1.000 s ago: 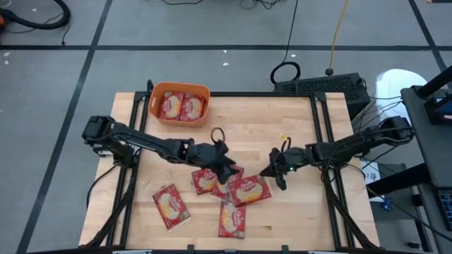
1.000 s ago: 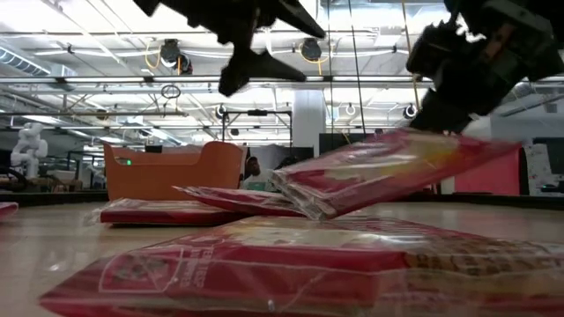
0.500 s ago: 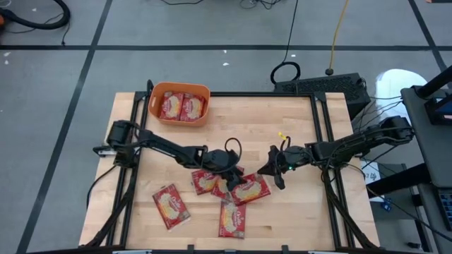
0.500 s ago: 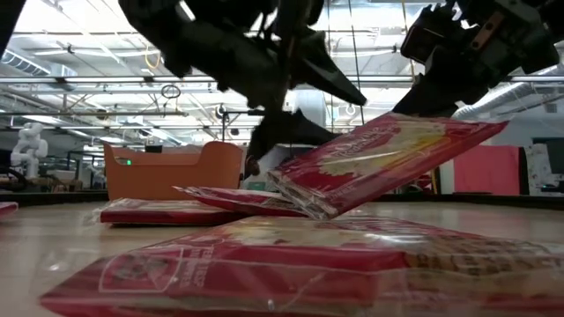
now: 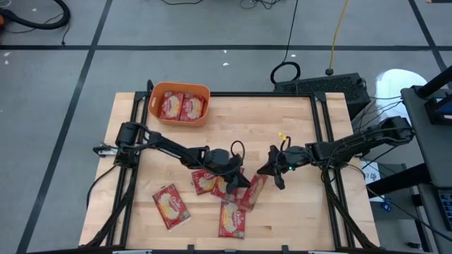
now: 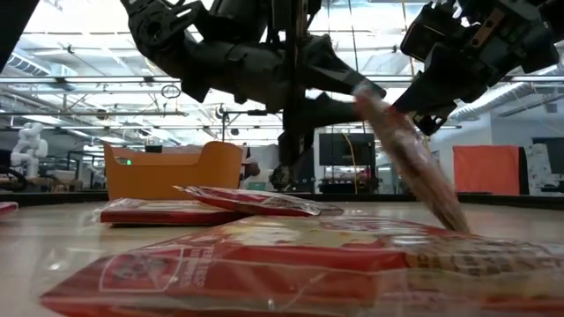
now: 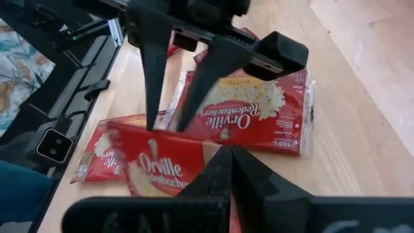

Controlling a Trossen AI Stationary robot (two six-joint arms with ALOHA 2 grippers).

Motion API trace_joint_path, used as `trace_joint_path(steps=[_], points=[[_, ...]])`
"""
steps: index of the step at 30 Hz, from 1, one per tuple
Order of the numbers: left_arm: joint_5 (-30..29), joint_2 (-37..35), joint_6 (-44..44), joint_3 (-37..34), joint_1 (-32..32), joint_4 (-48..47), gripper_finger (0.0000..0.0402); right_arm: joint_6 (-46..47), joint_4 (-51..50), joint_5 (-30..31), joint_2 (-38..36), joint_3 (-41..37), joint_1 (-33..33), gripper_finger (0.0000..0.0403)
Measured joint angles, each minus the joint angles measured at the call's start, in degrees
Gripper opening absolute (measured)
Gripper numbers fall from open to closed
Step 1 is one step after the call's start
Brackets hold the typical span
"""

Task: Sort popcorn bags into baskets
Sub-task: Stack the red popcorn bag on top of the red popcorn bag in the orange bin

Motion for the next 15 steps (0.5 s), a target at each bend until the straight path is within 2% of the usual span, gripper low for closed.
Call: trace_joint_path(steps=[4,5,10,15], points=[[0.6,0.0,-0.2,0.0,0.0,3.1,0.0017,0.2,0.1,1.3,0.0,0.0,0.0,0.0000],[0.6,0.0,-0.7,0.0,0.0,3.7,0.0009,0.4,0.4,1.3,0.0,0.0,0.0,0.0000],[0.6,-0.2,-1.9,0.0,0.0,4.3,0.0010,5.8,2.2,3.0,-0.4,0.0,0.0,0.0011],[0.5,-1.6,-4.2,0.0,0.0,3.6,0.0005,10.5,1.1,6.1,-3.4,0.0,0.0,0.0061]])
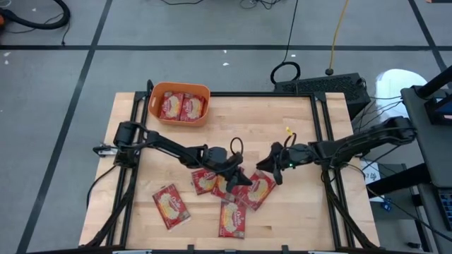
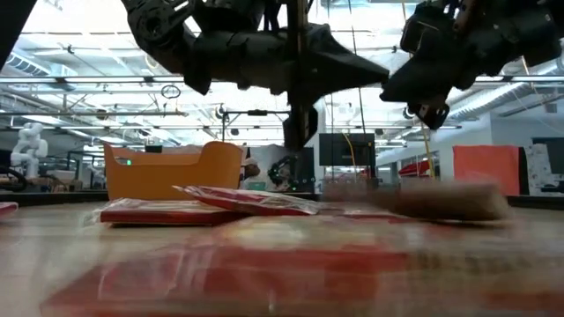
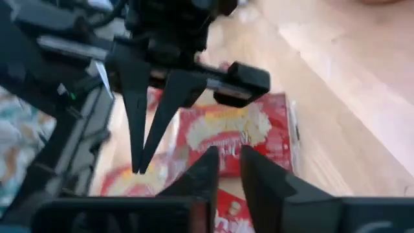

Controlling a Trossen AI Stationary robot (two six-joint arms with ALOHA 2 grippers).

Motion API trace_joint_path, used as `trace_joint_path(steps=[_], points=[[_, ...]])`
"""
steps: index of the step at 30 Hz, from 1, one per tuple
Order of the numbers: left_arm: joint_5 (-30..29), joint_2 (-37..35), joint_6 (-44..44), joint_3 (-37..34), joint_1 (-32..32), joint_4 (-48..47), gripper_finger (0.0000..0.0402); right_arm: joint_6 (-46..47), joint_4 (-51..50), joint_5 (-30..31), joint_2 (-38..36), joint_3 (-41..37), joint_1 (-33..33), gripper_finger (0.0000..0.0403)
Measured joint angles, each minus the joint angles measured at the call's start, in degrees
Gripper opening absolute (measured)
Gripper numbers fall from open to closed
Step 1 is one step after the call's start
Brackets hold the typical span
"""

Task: Sort popcorn bags into baskets
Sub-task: Stack the red popcorn bag on top of the red popcorn bag in the orange bin

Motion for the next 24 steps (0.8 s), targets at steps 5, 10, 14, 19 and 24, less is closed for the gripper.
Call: trace_joint_path(steps=[5,10,14,19,24], points=[[-0.1,-3.5,0.2,0.0,0.0,-1.5,0.0004,2.2,-2.4,1.5,-5.5,0.0,0.0,0.0114],[-2.2,-7.8,2.3,0.0,0.0,-7.3,0.0003,2.4,-4.6,3.5,-11.2,0.0,-0.1,0.0136],[-2.3,-10.4,3.2,0.0,0.0,-11.4,0.0003,2.5,-7.4,4.4,-15.2,0.0,-0.1,0.0136],[-3.1,-13.1,3.5,0.0,0.0,-16.4,0.0002,6.5,-12.7,4.1,-17.6,0.0,0.7,0.0137],[-5.5,-13.9,2.4,0.0,0.0,-20.9,0.0005,9.5,-14.8,4.0,-17.4,0.0,2.8,0.0137]])
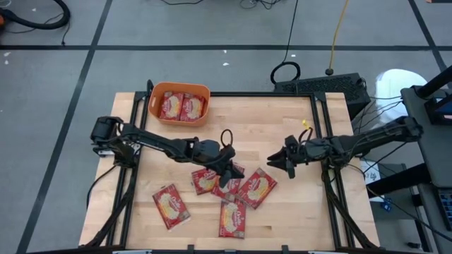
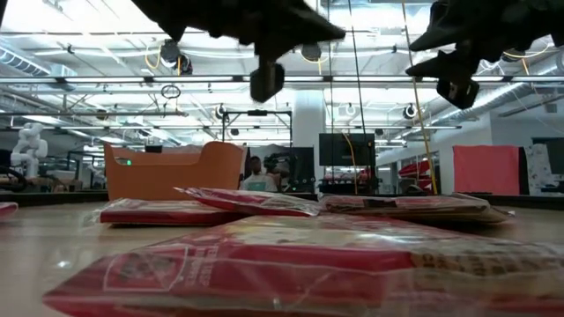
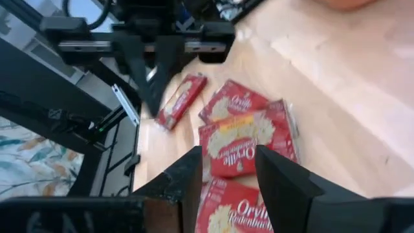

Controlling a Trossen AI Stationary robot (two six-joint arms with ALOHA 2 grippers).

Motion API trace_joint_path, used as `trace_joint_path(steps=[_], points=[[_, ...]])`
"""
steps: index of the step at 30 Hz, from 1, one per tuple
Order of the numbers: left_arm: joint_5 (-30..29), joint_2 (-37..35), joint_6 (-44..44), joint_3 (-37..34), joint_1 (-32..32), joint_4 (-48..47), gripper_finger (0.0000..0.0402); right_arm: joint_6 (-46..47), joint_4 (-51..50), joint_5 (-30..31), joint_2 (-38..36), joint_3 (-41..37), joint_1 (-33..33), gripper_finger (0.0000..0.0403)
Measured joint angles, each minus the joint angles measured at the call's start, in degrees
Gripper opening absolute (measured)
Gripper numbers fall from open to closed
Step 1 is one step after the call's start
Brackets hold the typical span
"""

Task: Sort popcorn bags into baskets
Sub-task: Stack the red popcorn bag on top of the red popcorn bag in the orange bin

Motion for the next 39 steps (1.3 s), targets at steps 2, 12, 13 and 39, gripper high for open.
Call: trace_joint_path(steps=[2,12,13,39], points=[[-0.9,0.3,-2.4,0.0,0.0,-2.6,0.0010,2.7,-2.2,0.0,0.5,0.0,0.5,0.0137],[-2.6,5.1,-9.3,0.0,0.2,-5.6,0.0075,12.3,-8.1,-11.3,8.1,0.0,9.3,0.0131],[-2.9,5.7,-9.5,0.0,0.2,-5.4,0.0082,12.0,-8.0,-11.6,9.5,0.0,10.6,0.0127],[-8.4,20.1,-13.5,20.6,3.3,-25.9,0.0147,17.9,0.0,-3.2,34.0,0.1,17.6,0.0003]])
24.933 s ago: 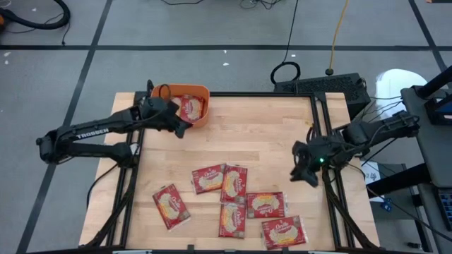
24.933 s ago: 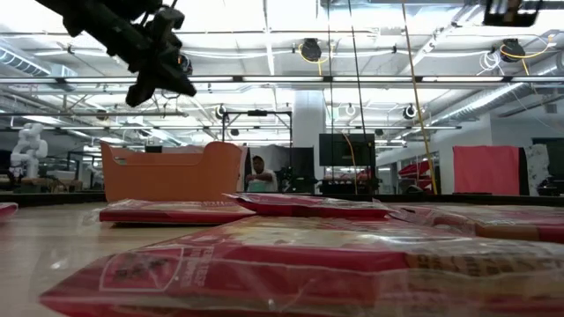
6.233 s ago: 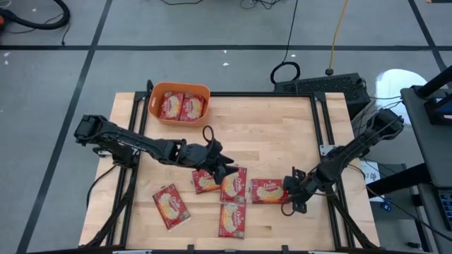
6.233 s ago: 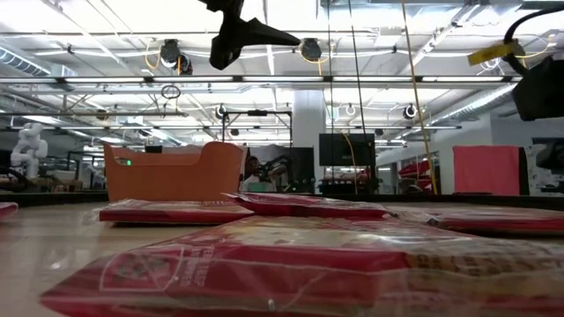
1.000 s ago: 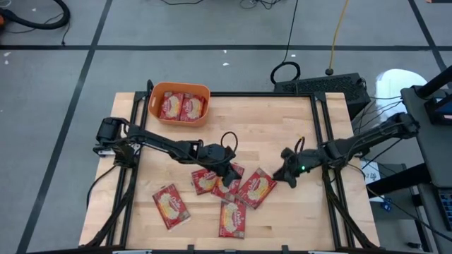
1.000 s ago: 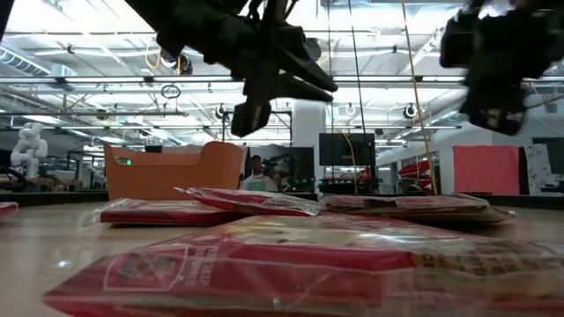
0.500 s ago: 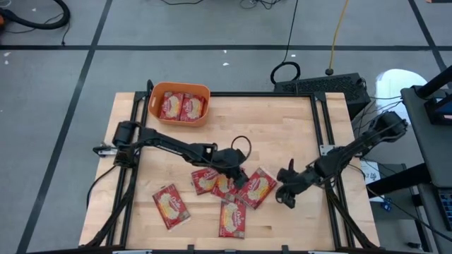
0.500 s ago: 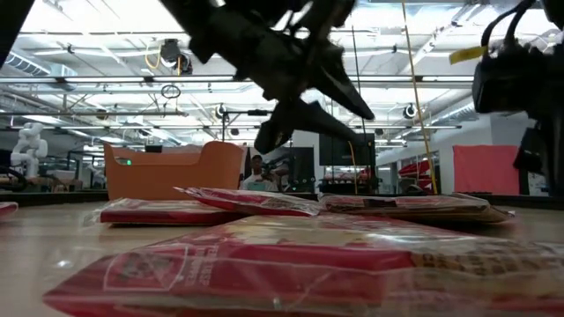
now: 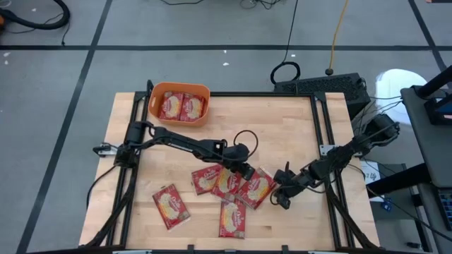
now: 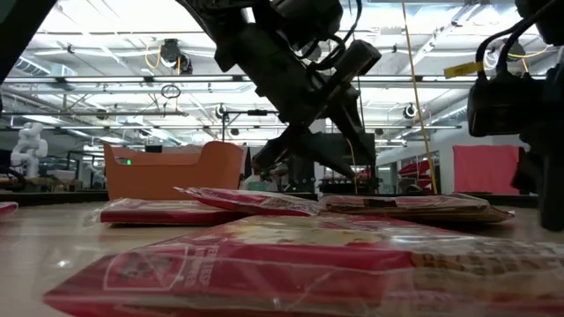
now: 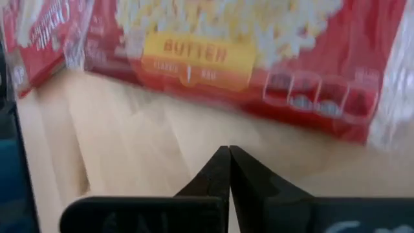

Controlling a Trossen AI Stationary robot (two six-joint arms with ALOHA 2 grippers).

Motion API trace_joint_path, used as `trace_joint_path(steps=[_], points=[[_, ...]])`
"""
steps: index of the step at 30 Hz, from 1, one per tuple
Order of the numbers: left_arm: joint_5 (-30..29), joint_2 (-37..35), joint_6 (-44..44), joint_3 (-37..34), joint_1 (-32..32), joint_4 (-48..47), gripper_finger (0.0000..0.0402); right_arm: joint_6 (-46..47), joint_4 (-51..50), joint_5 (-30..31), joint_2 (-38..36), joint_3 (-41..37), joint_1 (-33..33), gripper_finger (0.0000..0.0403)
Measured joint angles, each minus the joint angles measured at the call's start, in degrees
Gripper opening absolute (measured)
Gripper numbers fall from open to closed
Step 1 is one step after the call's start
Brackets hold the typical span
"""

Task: Sort popcorn bags into baskets
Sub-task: Stack the red popcorn bag on top of the red popcorn bag in the orange bin

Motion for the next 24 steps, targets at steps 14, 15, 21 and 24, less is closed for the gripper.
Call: trace_joint_path(steps=[14,15,21,24], points=[[0.5,1.2,-8.7,-0.1,0.9,-0.4,0.0302,-4.6,2.3,5.8,0.3,-0.2,-3.2,0.0003],[0.7,1.2,-8.7,-0.1,0.8,1.1,0.0304,-4.6,2.3,5.7,0.3,-0.2,-3.6,0.0003],[0.7,2.1,-8.6,0.0,0.4,-0.8,0.0291,-4.8,2.3,5.3,0.3,-0.2,-5.0,0.0003],[2.8,3.4,-7.8,-0.1,0.5,1.4,0.0271,-5.9,2.2,5.3,0.3,-0.2,-5.8,0.0003]])
